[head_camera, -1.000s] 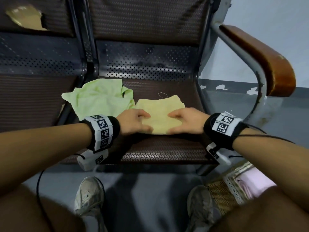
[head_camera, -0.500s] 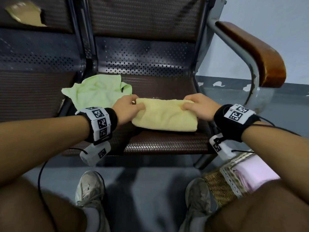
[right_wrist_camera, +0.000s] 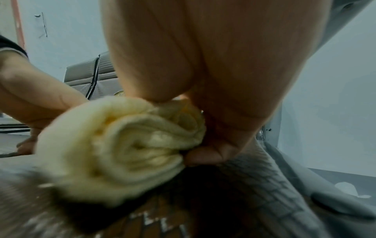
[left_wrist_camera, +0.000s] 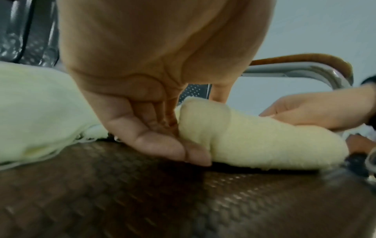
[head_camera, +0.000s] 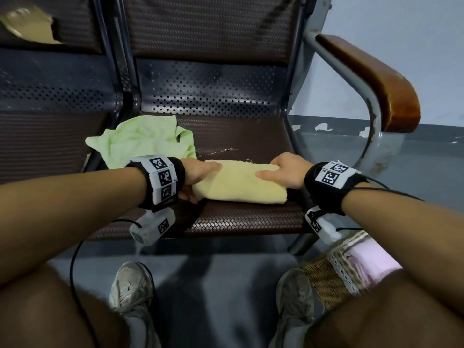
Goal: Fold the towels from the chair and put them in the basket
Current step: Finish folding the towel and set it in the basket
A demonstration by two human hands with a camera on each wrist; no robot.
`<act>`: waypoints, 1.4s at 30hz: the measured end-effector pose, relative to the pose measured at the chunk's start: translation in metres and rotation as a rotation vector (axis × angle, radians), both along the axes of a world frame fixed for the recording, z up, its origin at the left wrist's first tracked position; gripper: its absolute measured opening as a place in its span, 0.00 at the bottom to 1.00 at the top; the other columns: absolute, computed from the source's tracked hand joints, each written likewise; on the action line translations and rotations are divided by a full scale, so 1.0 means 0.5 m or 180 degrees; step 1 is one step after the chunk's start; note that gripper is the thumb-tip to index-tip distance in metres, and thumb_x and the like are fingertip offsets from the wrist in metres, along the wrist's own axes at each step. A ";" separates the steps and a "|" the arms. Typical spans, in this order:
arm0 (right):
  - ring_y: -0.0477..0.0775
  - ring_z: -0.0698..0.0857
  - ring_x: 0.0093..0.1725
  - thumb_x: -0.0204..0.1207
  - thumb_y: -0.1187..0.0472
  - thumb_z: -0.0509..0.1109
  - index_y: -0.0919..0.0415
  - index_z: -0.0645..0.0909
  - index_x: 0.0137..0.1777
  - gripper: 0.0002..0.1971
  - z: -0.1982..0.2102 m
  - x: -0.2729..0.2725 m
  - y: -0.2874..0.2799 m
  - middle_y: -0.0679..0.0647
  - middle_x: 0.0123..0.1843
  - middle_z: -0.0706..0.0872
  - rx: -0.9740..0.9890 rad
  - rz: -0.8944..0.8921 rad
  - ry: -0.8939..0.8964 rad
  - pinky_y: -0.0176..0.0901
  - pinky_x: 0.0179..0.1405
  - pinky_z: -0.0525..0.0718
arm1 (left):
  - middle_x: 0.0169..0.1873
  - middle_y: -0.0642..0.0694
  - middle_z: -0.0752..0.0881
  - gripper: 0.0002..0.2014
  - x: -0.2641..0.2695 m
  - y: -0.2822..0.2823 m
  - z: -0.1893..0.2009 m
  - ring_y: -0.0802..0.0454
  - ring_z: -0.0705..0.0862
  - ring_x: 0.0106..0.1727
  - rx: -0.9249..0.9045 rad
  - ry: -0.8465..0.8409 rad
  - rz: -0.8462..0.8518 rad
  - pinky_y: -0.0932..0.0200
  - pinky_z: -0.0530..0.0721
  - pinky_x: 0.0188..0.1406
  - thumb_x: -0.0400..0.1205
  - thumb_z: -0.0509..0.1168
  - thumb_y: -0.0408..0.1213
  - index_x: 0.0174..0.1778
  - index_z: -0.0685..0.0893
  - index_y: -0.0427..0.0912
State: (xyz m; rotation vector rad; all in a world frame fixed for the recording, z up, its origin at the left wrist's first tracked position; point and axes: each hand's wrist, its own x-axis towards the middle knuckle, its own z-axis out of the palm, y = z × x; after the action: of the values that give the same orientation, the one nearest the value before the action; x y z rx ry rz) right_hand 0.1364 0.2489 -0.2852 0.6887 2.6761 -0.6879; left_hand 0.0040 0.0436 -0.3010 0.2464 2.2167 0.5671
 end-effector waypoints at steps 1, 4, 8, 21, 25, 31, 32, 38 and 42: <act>0.55 0.88 0.49 0.76 0.35 0.70 0.60 0.88 0.49 0.26 0.002 0.000 -0.002 0.53 0.46 0.91 0.0010 0.0019 -0.0055 0.48 0.51 0.85 | 0.45 0.40 0.88 0.36 0.002 0.000 0.004 0.48 0.88 0.31 0.0039 -0.0181 0.0018 0.63 0.79 0.30 0.82 0.59 0.67 0.74 0.72 0.40; 0.54 0.85 0.41 0.74 0.38 0.71 0.61 0.86 0.37 0.23 0.020 0.008 -0.010 0.54 0.38 0.88 -0.0007 0.0167 -0.0374 0.47 0.44 0.82 | 0.54 0.41 0.85 0.30 0.008 0.003 0.011 0.49 0.85 0.37 0.0472 -0.0380 0.0199 0.59 0.81 0.29 0.80 0.70 0.55 0.72 0.73 0.40; 0.53 0.83 0.39 0.70 0.38 0.70 0.54 0.83 0.31 0.20 0.043 0.020 -0.024 0.49 0.35 0.86 -0.0059 0.0327 -0.0680 0.44 0.39 0.79 | 0.51 0.42 0.85 0.15 0.020 0.018 0.026 0.45 0.84 0.49 0.1303 0.0153 0.0086 0.51 0.85 0.40 0.72 0.79 0.41 0.50 0.82 0.45; 0.59 0.91 0.59 0.75 0.63 0.77 0.64 0.84 0.66 0.19 0.129 0.035 -0.083 0.59 0.59 0.92 -0.2468 -0.0865 0.1500 0.59 0.62 0.87 | 0.64 0.41 0.82 0.37 0.085 0.015 0.141 0.39 0.83 0.65 0.3009 -0.0055 0.0474 0.45 0.84 0.61 0.67 0.78 0.33 0.72 0.71 0.46; 0.56 0.90 0.60 0.78 0.54 0.73 0.59 0.80 0.69 0.20 0.172 0.081 -0.058 0.55 0.60 0.92 -0.2968 -0.1422 0.1859 0.54 0.60 0.88 | 0.62 0.45 0.87 0.35 0.125 0.006 0.116 0.47 0.86 0.62 0.2080 -0.0175 -0.0411 0.44 0.84 0.66 0.71 0.81 0.44 0.72 0.76 0.41; 0.55 0.88 0.52 0.78 0.59 0.69 0.59 0.82 0.62 0.13 0.206 0.263 0.070 0.55 0.51 0.89 -0.2598 -0.1812 0.1959 0.50 0.55 0.87 | 0.63 0.45 0.87 0.26 0.245 0.123 0.131 0.47 0.87 0.62 0.2237 -0.0677 -0.1065 0.45 0.84 0.67 0.78 0.75 0.36 0.72 0.78 0.40; 0.53 0.89 0.51 0.78 0.60 0.70 0.59 0.82 0.61 0.13 0.202 0.309 0.099 0.54 0.51 0.90 -0.2507 -0.1927 0.1958 0.49 0.53 0.89 | 0.63 0.45 0.87 0.24 0.275 0.156 0.129 0.46 0.87 0.62 0.2208 -0.0726 -0.1181 0.44 0.83 0.67 0.79 0.74 0.35 0.71 0.78 0.40; 0.49 0.85 0.37 0.78 0.59 0.70 0.56 0.82 0.50 0.03 0.086 0.600 0.234 0.50 0.38 0.85 -0.2208 -0.3083 0.1966 0.39 0.36 0.85 | 0.60 0.42 0.87 0.17 0.512 0.343 0.045 0.43 0.87 0.59 0.2030 -0.0838 -0.1746 0.44 0.85 0.63 0.79 0.74 0.39 0.62 0.81 0.41; 0.52 0.78 0.33 0.75 0.60 0.72 0.58 0.79 0.47 0.05 -0.045 0.743 0.282 0.53 0.34 0.78 -0.1971 -0.3908 0.1727 0.45 0.36 0.74 | 0.64 0.41 0.84 0.21 0.657 0.439 -0.065 0.42 0.83 0.62 0.1585 -0.0603 -0.2205 0.47 0.82 0.65 0.80 0.72 0.43 0.67 0.79 0.39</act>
State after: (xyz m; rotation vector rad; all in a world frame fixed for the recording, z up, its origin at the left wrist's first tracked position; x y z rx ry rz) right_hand 0.5078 0.3898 -0.3078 2.1374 1.8704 -2.0782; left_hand 0.3324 0.2631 -0.3333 1.1145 1.6246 0.6962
